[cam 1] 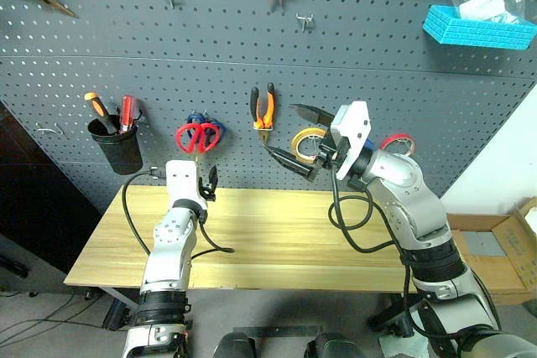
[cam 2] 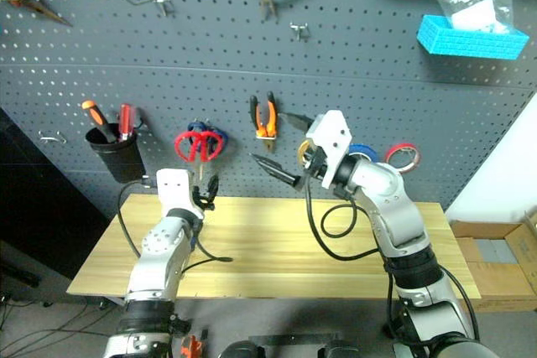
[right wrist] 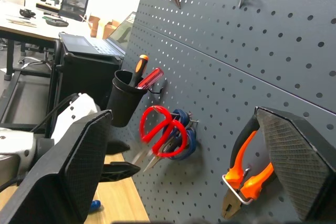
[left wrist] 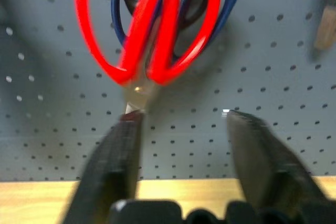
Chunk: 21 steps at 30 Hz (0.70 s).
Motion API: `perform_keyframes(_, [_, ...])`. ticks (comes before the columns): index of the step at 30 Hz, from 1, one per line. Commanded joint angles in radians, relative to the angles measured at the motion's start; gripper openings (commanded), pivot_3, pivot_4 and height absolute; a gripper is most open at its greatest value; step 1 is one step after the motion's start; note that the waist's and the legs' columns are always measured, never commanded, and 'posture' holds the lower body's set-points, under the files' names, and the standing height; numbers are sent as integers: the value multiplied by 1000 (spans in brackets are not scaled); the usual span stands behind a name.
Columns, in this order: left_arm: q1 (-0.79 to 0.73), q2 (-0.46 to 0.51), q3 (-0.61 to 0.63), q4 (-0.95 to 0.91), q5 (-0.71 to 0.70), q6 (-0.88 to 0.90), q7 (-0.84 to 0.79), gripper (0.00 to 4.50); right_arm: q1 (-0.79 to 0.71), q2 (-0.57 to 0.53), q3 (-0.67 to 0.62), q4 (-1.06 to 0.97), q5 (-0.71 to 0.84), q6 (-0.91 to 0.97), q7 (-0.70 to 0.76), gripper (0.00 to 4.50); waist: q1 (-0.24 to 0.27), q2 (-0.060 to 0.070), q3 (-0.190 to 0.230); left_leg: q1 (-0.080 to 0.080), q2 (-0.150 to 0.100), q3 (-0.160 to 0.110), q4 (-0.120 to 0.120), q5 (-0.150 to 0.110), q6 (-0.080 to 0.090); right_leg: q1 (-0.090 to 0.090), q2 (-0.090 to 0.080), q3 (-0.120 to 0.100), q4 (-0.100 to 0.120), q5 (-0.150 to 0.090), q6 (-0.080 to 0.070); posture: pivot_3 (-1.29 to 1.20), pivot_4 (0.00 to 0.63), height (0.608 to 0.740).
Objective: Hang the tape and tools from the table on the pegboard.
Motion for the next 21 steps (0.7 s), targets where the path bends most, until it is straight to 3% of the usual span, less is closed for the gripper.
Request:
perform_keyframes(1, [-13,14,-1,-6,3,-19,-7,4048,-4,-5,-13,-43,-1,-21,0,4500,0,0,0,0,0,0,0,0,0,0,0,0,0,0,0,76,0,740])
perform_keyframes(2, [-7,16,-6,-5,12,-17,-3,4385,-2,-6,-14,-45,-1,-21,0,4500,0,0,0,0,0,0,0,0,0,0,0,0,0,0,0,76,0,740])
perform_keyframes(3, [3,18,-15,-8,23,-19,-3,4450,1,-8,-14,-46,-1,-20,0,4500,0,0,0,0,0,0,0,0,0,0,0,0,0,0,0,75,0,740])
perform_keyframes(14, [262,11,-52,-201,40,103,-6,4450,120,-85,36,-119,-10,-14,71,4500,-4,0,0,1,1,1,-1,0,0,0,-1,1,0,0,-1,80,20,740])
perform_keyframes(17, [309,50,-33,-191,45,176,-21,4450,141,-107,103,-120,-42,5,102,4500,-4,2,3,2,1,0,-1,0,0,0,-1,0,0,-1,-2,109,61,740])
perform_keyframes(21, [262,129,3,-141,41,230,-45,4450,164,-106,156,-122,-46,23,123,4500,0,4,14,3,1,-1,-1,0,0,1,-1,-1,0,-4,-3,137,98,740])
